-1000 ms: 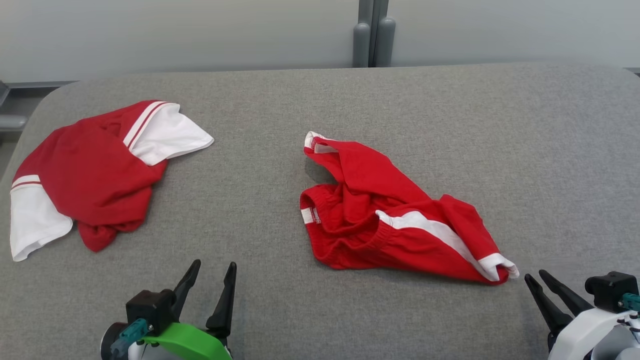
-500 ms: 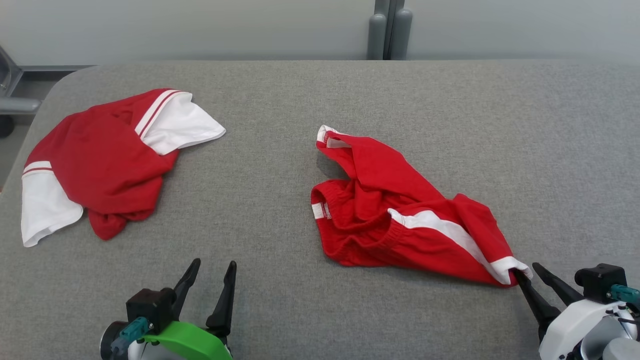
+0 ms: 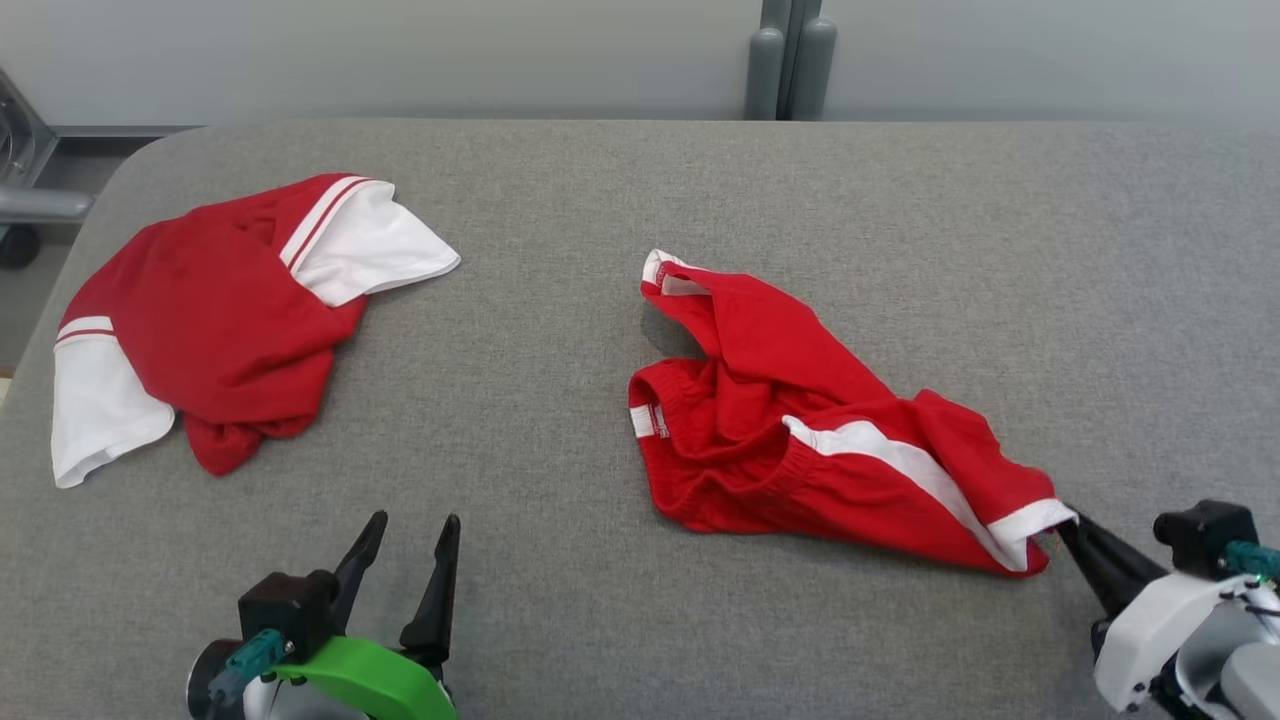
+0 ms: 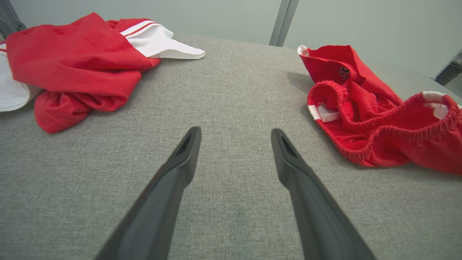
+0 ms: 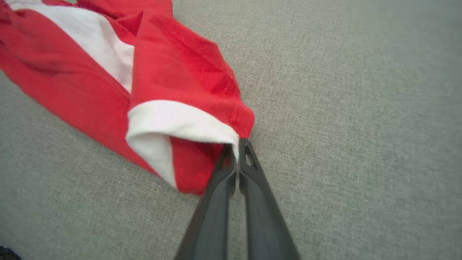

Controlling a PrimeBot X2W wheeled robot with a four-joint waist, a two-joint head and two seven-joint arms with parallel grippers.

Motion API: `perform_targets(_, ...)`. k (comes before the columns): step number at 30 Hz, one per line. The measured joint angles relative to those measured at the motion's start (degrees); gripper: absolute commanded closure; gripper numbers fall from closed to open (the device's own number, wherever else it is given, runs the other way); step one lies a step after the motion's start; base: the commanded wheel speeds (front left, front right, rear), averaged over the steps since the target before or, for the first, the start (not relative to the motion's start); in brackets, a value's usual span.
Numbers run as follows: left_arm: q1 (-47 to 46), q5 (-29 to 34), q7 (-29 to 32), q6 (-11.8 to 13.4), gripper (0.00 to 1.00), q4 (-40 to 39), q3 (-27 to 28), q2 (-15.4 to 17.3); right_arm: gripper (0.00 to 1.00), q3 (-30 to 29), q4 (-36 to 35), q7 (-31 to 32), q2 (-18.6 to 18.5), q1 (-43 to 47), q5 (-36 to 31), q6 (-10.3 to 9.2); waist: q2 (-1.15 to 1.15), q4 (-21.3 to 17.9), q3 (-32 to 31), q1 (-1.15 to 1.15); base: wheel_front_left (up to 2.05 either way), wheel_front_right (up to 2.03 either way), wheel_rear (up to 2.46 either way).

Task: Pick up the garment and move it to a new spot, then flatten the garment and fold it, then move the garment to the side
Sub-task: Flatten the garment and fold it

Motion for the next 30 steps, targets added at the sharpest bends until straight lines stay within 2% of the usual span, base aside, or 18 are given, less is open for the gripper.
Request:
perform_targets(7, 0.01, -0.11, -0.08, 0.03, 0.0, -0.04, 0.66, -0.24, 1.0, -1.13, -3.58, -0.02, -9.42, -5.91, -5.42, 0.49, 0.0, -1.16, -0.24, 0.0, 0.0, 0.0, 0.0)
perform_targets(12, 0.0, -0.11, -0.09, 0.02, 0.0, -0.04, 0.15, -0.64, 1.0, -2.07, -2.27, 0.43, -13.89, -5.93, -6.01, 0.52, 0.0, -1.74, -0.33, 0.0, 0.0, 0.0, 0.0)
perform_targets(17, 0.0, -0.11, -0.09, 0.01, 0.0, -0.02, -0.33, -0.67, 1.0, -0.85, 0.71, 1.72, -14.19, -3.78, -5.75, 0.78, 0.0, -1.64, -0.2, 0.0, 0.0, 0.0, 0.0)
perform_targets(22, -0.01, -0.11, -0.09, -0.03, 0.0, -0.02, -0.78, -0.7, 0.99, 1.88, 2.7, 2.64, -10.74, -0.58, -5.67, 1.22, 0.0, -1.24, 0.11, 0.0, 0.0, 0.0, 0.0)
perform_targets(23, -0.02, -0.11, -0.09, -0.03, 0.0, -0.05, -0.78, -0.71, 0.93, 2.19, 3.05, 2.69, -10.26, -0.04, -5.67, 1.22, 0.0, -1.13, 0.25, 0.0, 0.0, 0.0, 0.0)
perform_targets(24, -0.03, -0.11, -0.09, -0.03, 0.0, -0.02, -0.78, -0.71, 0.76, 2.52, 3.52, 2.79, -9.87, 0.16, -5.69, 1.22, 0.0, -1.02, 0.37, 0.0, 0.0, 0.0, 0.0)
perform_targets(26, -0.04, -0.1, -0.09, -0.03, 0.0, 0.0, -0.71, -0.69, 0.51, 2.77, 4.05, 2.86, -9.26, 0.1, -5.82, 1.14, 0.0, -0.85, 0.52, 0.0, 0.0, 0.0, 0.0)
perform_targets(27, -0.04, -0.11, -0.09, -0.03, 0.0, 0.01, -0.71, -0.68, 0.06, 2.75, 4.15, 2.87, -9.2, 0.09, -5.84, 1.11, 0.0, -0.81, 0.56, 0.0, 0.0, 0.0, 0.0)
perform_targets(28, -0.05, -0.11, -0.09, -0.03, 0.0, 0.02, -0.71, -0.68, 0.0, 2.6, 4.41, 2.86, -9.26, 0.05, -5.91, 0.69, 0.0, -0.79, 0.59, 0.0, 0.0, 0.0, 0.0)
perform_targets(30, -0.05, -0.11, -0.09, -0.03, 0.0, 0.03, -0.46, -0.64, 0.0, 2.24, 4.72, 2.86, -9.78, -0.23, -6.64, 0.16, 0.0, -0.86, 0.6, 0.0, 0.0, 0.0, 0.0)
